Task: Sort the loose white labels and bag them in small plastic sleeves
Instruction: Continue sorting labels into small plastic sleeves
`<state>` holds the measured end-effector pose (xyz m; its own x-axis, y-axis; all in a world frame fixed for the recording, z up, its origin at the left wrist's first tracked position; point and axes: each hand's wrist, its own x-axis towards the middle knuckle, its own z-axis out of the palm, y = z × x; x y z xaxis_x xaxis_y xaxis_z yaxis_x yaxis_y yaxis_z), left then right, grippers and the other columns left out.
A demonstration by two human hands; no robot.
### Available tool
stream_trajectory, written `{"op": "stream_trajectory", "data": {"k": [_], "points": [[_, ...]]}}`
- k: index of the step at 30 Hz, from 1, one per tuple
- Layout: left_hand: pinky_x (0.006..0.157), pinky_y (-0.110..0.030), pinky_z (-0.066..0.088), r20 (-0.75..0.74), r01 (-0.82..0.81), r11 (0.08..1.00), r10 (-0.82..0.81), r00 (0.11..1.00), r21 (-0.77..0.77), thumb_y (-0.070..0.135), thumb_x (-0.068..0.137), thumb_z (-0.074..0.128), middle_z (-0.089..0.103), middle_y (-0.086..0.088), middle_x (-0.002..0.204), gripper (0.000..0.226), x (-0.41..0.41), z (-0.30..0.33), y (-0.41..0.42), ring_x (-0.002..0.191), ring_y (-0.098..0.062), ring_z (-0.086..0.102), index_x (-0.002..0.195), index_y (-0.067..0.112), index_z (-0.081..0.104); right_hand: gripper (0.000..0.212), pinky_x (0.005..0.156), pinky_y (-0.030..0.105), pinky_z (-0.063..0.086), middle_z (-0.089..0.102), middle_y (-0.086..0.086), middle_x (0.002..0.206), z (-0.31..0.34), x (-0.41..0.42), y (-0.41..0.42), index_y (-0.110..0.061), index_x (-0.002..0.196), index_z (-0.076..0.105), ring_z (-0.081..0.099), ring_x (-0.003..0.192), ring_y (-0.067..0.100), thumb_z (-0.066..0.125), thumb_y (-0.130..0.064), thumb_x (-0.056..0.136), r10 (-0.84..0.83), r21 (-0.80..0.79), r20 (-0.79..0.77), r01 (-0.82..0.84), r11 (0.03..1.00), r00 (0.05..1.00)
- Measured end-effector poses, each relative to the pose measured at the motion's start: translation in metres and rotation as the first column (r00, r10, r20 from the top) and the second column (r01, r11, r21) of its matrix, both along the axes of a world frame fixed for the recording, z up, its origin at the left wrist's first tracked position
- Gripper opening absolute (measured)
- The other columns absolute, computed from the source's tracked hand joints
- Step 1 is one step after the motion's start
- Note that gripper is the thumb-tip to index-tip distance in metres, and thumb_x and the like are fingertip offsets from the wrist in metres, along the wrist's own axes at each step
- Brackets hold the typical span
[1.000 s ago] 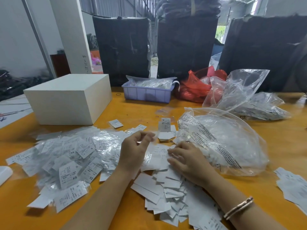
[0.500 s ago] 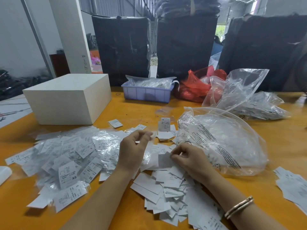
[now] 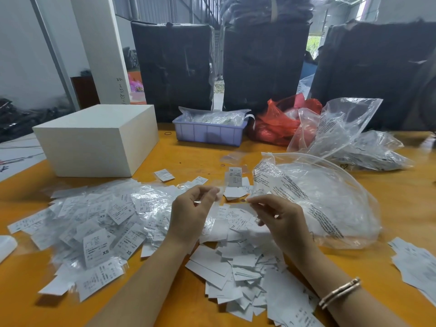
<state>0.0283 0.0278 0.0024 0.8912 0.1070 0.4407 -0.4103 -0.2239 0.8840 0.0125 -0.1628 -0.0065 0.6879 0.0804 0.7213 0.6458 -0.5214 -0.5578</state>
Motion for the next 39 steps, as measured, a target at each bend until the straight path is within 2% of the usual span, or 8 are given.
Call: {"op": "stream_trajectory", "data": {"k": [2, 8, 12, 15, 19, 26, 34, 39], "points": [[0.064, -0.008, 0.046, -0.006, 0.009, 1.000, -0.009, 1.000, 0.004, 0.024, 0.091, 0.061, 0.070, 0.017, 0.074, 0.009, 0.001, -0.001, 0.000, 0.073, 0.001, 0.062, 0.085, 0.027, 0.068, 0.014, 0.055, 0.016, 0.053, 0.065, -0.010, 0.065, 0.001, -0.001, -0.002, -0.016, 0.096, 0.069, 0.063, 0.055, 0.001, 0.063, -0.011, 0.084, 0.034, 0.056, -0.001, -0.033, 0.998, 0.999], [0.067, -0.014, 0.049, -0.018, 0.038, 0.999, -0.038, 0.999, 0.015, 0.024, 0.087, 0.066, 0.070, 0.015, 0.076, 0.006, 0.003, -0.004, 0.002, 0.075, -0.004, 0.063, 0.083, 0.028, 0.069, 0.011, 0.075, 0.018, 0.055, 0.069, -0.018, 0.087, 0.009, -0.007, -0.001, -0.035, 0.095, 0.061, 0.069, 0.083, 0.003, 0.060, -0.033, 0.084, 0.154, 0.117, -0.080, -0.144, 0.983, 0.985], [0.072, -0.022, 0.051, -0.025, 0.052, 0.998, -0.051, 0.998, 0.038, 0.023, 0.084, 0.069, 0.071, 0.011, 0.078, 0.012, 0.003, -0.005, 0.003, 0.080, -0.009, 0.065, 0.080, 0.034, 0.069, 0.026, 0.076, 0.016, 0.054, 0.070, -0.020, 0.084, 0.006, -0.006, 0.000, -0.032, 0.091, 0.063, 0.069, 0.084, 0.003, 0.065, -0.007, 0.083, 0.148, 0.181, -0.098, -0.128, 0.975, 0.984], [0.069, -0.014, 0.047, -0.005, 0.072, 0.992, -0.072, 0.997, 0.106, 0.021, 0.085, 0.068, 0.071, 0.013, 0.077, 0.011, 0.003, -0.006, 0.003, 0.080, -0.002, 0.065, 0.082, 0.031, 0.070, 0.032, 0.075, 0.018, 0.054, 0.071, -0.010, 0.085, 0.004, -0.005, 0.000, -0.027, 0.095, 0.063, 0.069, 0.084, 0.005, 0.062, 0.004, 0.085, 0.147, 0.268, -0.117, -0.112, 0.957, 0.982], [0.066, -0.007, 0.041, 0.018, 0.102, 0.968, -0.109, 0.994, 0.230, 0.019, 0.085, 0.068, 0.070, 0.015, 0.073, 0.008, 0.001, -0.006, 0.000, 0.075, 0.003, 0.062, 0.084, 0.027, 0.069, 0.035, 0.072, 0.021, 0.055, 0.071, -0.001, 0.089, 0.006, -0.004, 0.005, -0.028, 0.109, 0.060, 0.069, 0.086, 0.015, 0.059, 0.001, 0.088, 0.201, 0.504, -0.148, -0.101, 0.858, 0.968], [0.067, -0.007, 0.042, 0.073, 0.123, 0.938, -0.155, 0.985, 0.325, 0.020, 0.084, 0.069, 0.068, 0.015, 0.071, 0.004, -0.002, -0.005, -0.002, 0.071, 0.001, 0.061, 0.086, 0.020, 0.073, 0.006, 0.072, 0.022, 0.054, 0.072, 0.010, 0.083, 0.009, -0.007, 0.012, -0.011, 0.083, 0.058, 0.071, 0.082, 0.027, 0.064, -0.010, 0.084, 0.343, 0.747, -0.184, -0.095, 0.657, 0.921], [0.068, -0.008, 0.046, -0.100, 0.330, 0.944, -0.326, 0.940, 0.026, 0.033, 0.076, 0.065, 0.071, 0.009, 0.069, 0.015, -0.005, 0.001, -0.004, 0.073, -0.002, 0.067, 0.083, 0.021, 0.072, 0.016, 0.072, 0.019, 0.053, 0.072, 0.006, 0.084, 0.009, -0.007, 0.010, -0.009, 0.085, 0.059, 0.071, 0.081, 0.021, 0.067, -0.020, 0.076, 0.348, 0.713, -0.248, -0.073, 0.698, 0.904], [0.069, -0.009, 0.047, -0.114, 0.341, 0.940, -0.339, 0.934, -0.005, 0.032, 0.076, 0.066, 0.072, 0.007, 0.070, 0.015, -0.005, 0.001, -0.004, 0.071, -0.002, 0.067, 0.084, 0.021, 0.072, 0.013, 0.073, 0.021, 0.054, 0.073, 0.008, 0.084, 0.009, -0.005, 0.008, -0.011, 0.085, 0.060, 0.070, 0.082, 0.023, 0.067, -0.020, 0.078, 0.350, 0.748, -0.217, -0.075, 0.660, 0.911]]}}
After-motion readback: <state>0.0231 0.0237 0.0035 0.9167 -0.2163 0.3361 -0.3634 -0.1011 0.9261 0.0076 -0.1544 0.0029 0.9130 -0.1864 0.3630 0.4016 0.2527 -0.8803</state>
